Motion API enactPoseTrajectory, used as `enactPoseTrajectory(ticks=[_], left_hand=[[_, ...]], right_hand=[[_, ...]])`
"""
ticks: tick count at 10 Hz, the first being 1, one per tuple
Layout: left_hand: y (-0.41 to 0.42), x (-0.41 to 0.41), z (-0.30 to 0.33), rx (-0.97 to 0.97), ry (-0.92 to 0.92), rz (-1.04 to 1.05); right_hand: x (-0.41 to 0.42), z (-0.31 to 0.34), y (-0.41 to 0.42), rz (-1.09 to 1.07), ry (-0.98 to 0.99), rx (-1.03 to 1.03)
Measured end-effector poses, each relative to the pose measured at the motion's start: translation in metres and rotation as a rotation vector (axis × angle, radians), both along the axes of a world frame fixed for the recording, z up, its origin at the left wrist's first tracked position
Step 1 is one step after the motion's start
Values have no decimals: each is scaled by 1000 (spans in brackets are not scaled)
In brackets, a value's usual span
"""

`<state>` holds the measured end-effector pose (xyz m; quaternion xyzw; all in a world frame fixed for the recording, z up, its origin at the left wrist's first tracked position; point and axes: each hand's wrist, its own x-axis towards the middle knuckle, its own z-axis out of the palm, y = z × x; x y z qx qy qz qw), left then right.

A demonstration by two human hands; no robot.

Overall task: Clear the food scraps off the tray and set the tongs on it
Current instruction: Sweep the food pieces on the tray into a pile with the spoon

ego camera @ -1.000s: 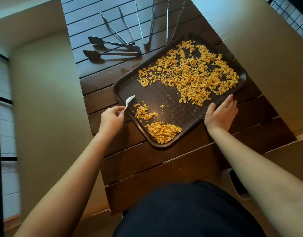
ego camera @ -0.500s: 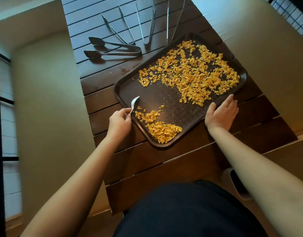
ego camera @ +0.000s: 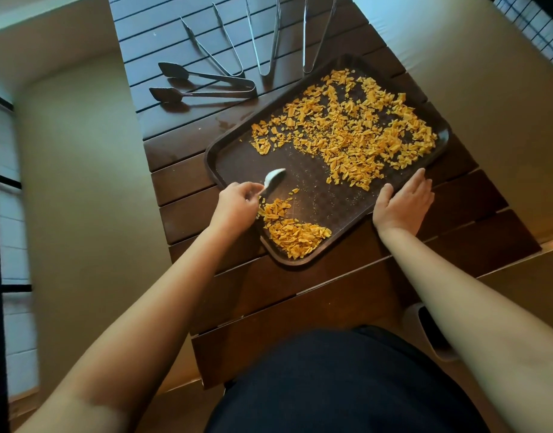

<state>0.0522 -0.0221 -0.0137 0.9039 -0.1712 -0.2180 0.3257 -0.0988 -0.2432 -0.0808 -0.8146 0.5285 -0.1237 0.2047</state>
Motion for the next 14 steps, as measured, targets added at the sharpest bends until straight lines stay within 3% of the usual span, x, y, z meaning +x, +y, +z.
enactPoseTrajectory(ticks=[2, 3, 5, 6, 9, 11, 14], left_hand=[[15, -10, 4, 96, 122, -222], [29, -10, 11, 94, 194, -217], [43, 8, 8, 9, 8, 79], [45, 7, 3, 25, 51, 109], [47, -22, 6, 28, 268, -102], [49, -3, 6, 33, 10, 121], [52, -23, -7, 59, 84, 106]], right_hand=[[1, 0, 1, -1, 0, 5], [2, 0, 1, 0, 5, 6], [1, 0, 0, -2, 12, -2], [1, -1, 0, -2, 10, -1], [1, -1, 0, 1, 2, -2], [0, -2, 0, 9, 4, -6], [0, -3, 0, 13, -2, 1]])
